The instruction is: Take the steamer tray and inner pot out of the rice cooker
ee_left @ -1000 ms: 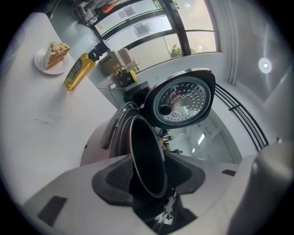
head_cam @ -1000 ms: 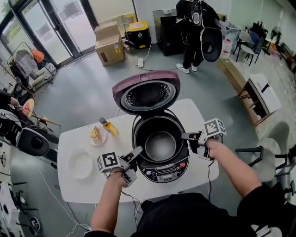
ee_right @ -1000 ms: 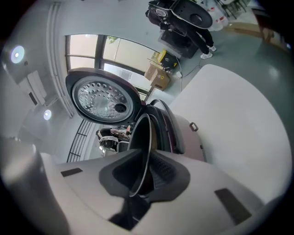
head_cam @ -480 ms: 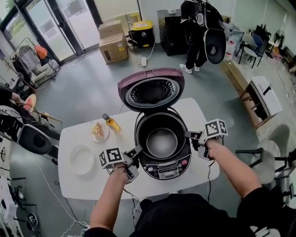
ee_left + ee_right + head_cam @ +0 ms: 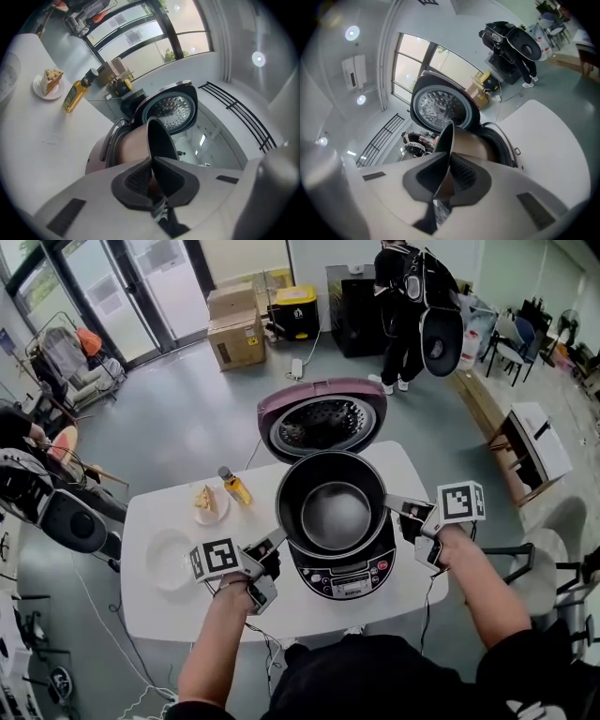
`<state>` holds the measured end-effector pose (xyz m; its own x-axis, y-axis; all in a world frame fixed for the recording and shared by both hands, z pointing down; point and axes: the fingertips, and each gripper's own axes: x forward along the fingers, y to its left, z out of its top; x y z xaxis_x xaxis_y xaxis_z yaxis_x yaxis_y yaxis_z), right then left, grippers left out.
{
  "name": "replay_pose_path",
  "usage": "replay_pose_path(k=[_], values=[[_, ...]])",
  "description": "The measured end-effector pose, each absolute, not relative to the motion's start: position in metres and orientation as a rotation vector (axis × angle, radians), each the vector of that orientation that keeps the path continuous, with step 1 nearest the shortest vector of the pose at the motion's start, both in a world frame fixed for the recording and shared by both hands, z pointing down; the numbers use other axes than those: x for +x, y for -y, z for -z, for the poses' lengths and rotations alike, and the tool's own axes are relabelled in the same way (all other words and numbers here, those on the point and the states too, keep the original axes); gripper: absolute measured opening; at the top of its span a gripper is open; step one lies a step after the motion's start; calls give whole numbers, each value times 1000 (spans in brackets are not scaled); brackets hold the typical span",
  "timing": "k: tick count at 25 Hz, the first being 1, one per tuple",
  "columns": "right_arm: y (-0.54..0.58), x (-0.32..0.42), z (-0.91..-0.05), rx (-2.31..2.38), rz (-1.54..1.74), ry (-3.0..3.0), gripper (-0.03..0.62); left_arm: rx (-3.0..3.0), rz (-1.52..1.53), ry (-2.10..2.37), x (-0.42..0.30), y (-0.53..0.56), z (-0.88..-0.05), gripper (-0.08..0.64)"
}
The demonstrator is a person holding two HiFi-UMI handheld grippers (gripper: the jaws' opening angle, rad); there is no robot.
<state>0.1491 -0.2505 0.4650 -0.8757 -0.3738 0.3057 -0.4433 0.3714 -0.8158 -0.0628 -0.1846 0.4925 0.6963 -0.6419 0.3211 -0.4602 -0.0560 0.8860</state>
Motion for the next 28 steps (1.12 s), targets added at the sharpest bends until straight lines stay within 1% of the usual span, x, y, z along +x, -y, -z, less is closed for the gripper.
replay_pose_path(k=[4, 9, 12, 14, 17, 28], values=[[242, 129, -416, 702, -1532, 2651, 24, 1752, 231, 894, -76, 180, -454, 18], [225, 107, -373, 651, -1473, 2754, 23, 1796, 387, 839, -86, 170, -408, 17], [217, 86, -360, 629, -1440, 2790, 25, 1839, 342, 924, -114, 159, -400, 17], [212, 70, -359, 639, -1451, 2793, 23, 1859, 321, 964, -133, 152, -398, 17], [204, 42, -364, 657, -1458, 2788, 23, 1834, 407, 938, -155, 144, -391, 19], [166, -68, -396, 618, -1443, 2727, 29, 1758, 467, 1018, -262, 98, -412, 20]])
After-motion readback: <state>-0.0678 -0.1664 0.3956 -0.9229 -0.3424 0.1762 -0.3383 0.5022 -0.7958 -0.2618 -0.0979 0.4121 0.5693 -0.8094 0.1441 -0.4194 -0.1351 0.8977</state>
